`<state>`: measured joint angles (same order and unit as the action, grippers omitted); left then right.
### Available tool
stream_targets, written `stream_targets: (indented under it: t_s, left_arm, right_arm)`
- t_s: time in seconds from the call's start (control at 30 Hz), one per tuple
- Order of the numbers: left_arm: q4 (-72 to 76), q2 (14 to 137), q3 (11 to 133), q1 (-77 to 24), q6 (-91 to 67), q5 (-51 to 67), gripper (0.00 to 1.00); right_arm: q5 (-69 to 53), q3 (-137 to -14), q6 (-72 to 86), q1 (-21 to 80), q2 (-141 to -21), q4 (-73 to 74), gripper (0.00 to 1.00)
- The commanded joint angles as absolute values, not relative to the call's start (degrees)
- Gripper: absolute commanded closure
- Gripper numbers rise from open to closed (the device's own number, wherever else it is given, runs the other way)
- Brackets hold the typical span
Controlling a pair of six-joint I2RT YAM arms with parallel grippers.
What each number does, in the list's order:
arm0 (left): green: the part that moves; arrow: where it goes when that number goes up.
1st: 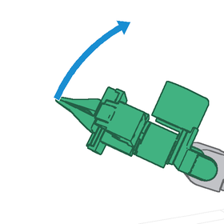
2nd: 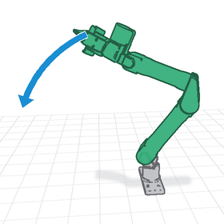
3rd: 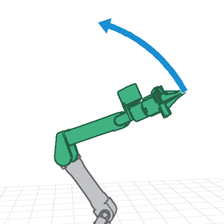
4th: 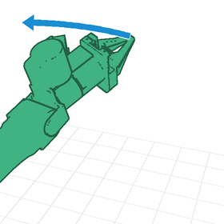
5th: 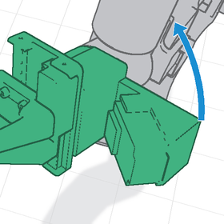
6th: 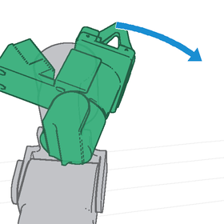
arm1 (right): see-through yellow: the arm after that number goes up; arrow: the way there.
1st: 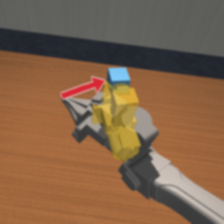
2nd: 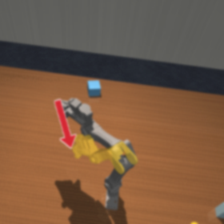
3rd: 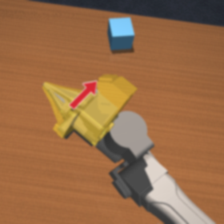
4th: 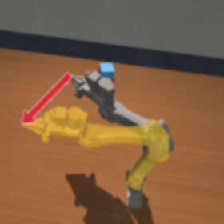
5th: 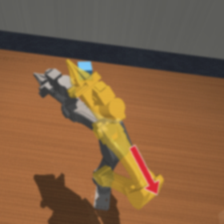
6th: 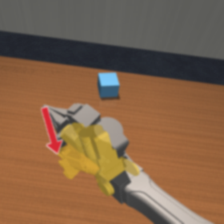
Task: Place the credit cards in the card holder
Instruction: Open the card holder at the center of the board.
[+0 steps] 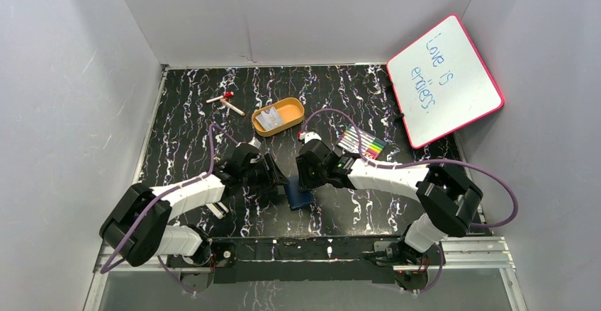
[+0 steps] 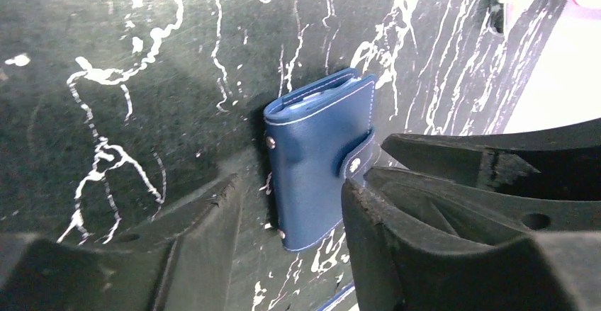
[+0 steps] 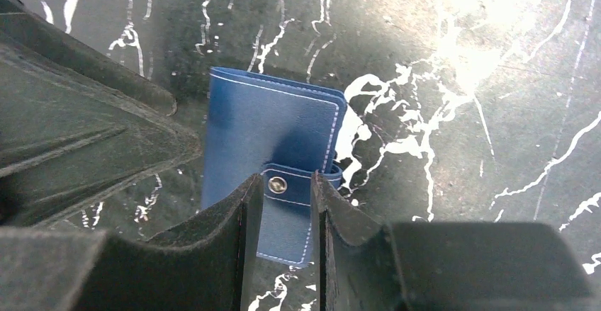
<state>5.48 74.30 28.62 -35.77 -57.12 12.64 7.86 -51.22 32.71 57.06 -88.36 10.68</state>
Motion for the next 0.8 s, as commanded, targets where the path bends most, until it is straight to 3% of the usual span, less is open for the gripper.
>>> stream_targets:
  t_s: [0.0,0.1,0.3,0.57,0.77]
  left_arm:
    - [11.10,76.39,30.13,-36.25,-58.82,16.26,0.54]
    - [14.41,78.26,29.62,-36.47,-59.91,17.84,0.69]
    - [17.35,80.86,28.24,-36.98,-60.91,17.92,0.83]
    - [17.11,82.52,25.81,-37.00,-61.32,15.56,0.92]
    - [17.85,81.97,24.44,-36.97,-62.23,15.12,0.92]
  right_arm:
    - [11.08,-54.36,31.64,57.82,-89.30,12.79,0.61]
    - [11.14,-54.72,31.81,58.16,-89.80,12.95,0.61]
    - [12.60,-55.38,31.99,59.28,-90.09,13.94,0.60]
    - [16.46,-56.96,31.97,61.55,-91.45,17.19,0.56]
    - [20.10,-59.09,32.17,63.87,-94.43,20.11,0.52]
